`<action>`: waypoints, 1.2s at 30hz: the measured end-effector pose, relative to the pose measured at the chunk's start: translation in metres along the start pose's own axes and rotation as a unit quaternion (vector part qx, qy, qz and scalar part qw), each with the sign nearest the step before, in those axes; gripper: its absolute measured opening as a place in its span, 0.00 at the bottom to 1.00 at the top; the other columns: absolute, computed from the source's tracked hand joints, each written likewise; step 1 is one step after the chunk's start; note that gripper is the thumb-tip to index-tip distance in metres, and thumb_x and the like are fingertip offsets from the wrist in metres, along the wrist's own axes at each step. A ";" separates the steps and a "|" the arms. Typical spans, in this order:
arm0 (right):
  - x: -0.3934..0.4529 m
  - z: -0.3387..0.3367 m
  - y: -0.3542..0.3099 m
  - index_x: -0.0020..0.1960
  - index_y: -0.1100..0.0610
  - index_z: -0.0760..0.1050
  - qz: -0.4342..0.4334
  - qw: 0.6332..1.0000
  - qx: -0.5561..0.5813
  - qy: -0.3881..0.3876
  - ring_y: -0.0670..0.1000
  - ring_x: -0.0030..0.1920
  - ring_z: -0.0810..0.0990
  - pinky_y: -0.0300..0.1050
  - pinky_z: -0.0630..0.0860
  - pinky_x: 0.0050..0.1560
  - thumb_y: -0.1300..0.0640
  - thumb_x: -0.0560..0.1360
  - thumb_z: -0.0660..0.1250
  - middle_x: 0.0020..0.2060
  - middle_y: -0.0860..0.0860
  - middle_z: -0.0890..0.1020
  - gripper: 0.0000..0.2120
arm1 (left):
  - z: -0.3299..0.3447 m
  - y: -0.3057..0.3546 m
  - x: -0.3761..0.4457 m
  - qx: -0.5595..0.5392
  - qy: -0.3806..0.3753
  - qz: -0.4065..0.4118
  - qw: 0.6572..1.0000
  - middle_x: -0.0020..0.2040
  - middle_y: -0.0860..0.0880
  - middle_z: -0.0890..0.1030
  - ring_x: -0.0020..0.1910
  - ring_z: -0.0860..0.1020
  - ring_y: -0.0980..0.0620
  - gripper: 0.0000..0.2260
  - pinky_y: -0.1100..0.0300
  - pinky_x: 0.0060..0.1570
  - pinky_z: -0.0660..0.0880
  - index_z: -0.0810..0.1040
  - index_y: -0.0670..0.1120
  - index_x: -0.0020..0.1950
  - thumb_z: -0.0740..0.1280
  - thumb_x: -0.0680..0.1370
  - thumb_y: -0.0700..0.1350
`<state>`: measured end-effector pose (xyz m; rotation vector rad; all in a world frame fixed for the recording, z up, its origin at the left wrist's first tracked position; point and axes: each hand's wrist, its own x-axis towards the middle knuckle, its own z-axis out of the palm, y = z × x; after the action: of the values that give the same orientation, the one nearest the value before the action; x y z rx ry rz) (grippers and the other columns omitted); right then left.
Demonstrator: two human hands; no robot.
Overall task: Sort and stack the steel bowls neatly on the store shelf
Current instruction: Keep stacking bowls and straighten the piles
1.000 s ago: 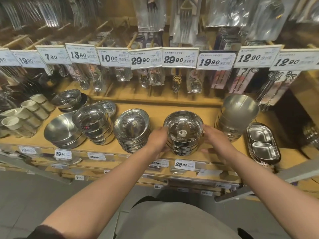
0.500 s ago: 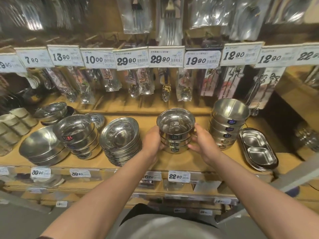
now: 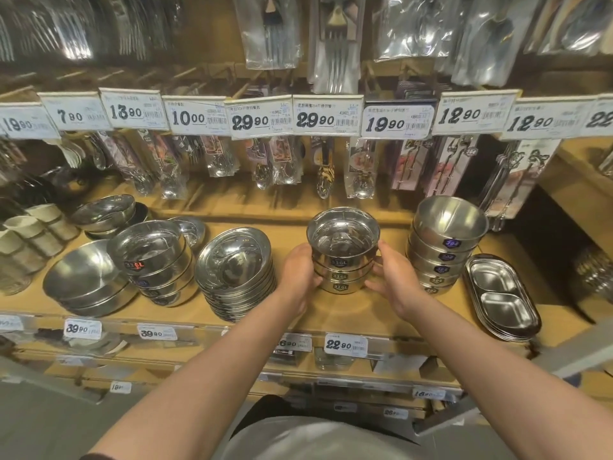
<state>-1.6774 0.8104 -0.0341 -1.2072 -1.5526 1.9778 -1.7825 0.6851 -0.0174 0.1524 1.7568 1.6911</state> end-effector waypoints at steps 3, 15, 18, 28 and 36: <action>-0.015 -0.001 -0.002 0.54 0.48 0.77 0.020 1.000 0.001 -0.010 0.52 0.62 0.79 0.47 0.80 0.47 0.46 0.83 0.59 0.57 0.48 0.79 0.10 | -0.006 0.003 -0.020 0.012 -0.004 0.000 1.000 0.28 0.62 0.81 0.38 0.74 0.57 0.12 0.58 0.41 0.74 0.77 0.45 0.46 0.56 0.83 0.43; -0.060 0.006 -0.001 0.64 0.59 0.76 0.117 0.987 -0.025 -0.103 0.52 0.55 0.80 0.42 0.81 0.42 0.52 0.83 0.62 0.58 0.56 0.79 0.14 | -0.085 0.013 -0.077 0.036 0.040 -0.085 0.995 0.37 0.51 0.85 0.36 0.85 0.57 0.08 0.59 0.40 0.81 0.81 0.42 0.53 0.62 0.83 0.41; -0.068 0.028 0.003 0.66 0.60 0.75 0.131 0.983 -0.030 -0.125 0.53 0.56 0.80 0.47 0.82 0.48 0.53 0.83 0.63 0.59 0.57 0.79 0.15 | -0.119 0.013 -0.078 0.019 0.126 -0.084 0.988 0.37 0.48 0.84 0.37 0.83 0.54 0.06 0.59 0.39 0.80 0.82 0.41 0.48 0.65 0.80 0.39; -0.064 0.117 -0.008 0.74 0.53 0.69 0.060 0.983 -0.105 -0.138 0.49 0.62 0.78 0.50 0.82 0.57 0.47 0.81 0.68 0.68 0.49 0.75 0.25 | -0.202 0.021 -0.043 -0.003 0.189 -0.082 0.979 0.46 0.48 0.78 0.45 0.76 0.50 0.04 0.55 0.43 0.83 0.79 0.47 0.53 0.65 0.81 0.43; -0.057 0.173 -0.009 0.67 0.48 0.76 -0.100 0.961 -0.258 -0.007 0.50 0.52 0.80 0.40 0.74 0.44 0.59 0.76 0.73 0.48 0.39 0.80 0.21 | -0.209 0.032 -0.006 0.140 0.049 -0.073 0.986 0.61 0.49 0.82 0.59 0.79 0.47 0.23 0.42 0.63 0.77 0.70 0.50 0.75 0.65 0.80 0.52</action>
<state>-1.7824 0.6665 0.0033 -1.1518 -2.1877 1.5017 -1.9025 0.5114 -0.0021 0.0624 2.0229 1.3628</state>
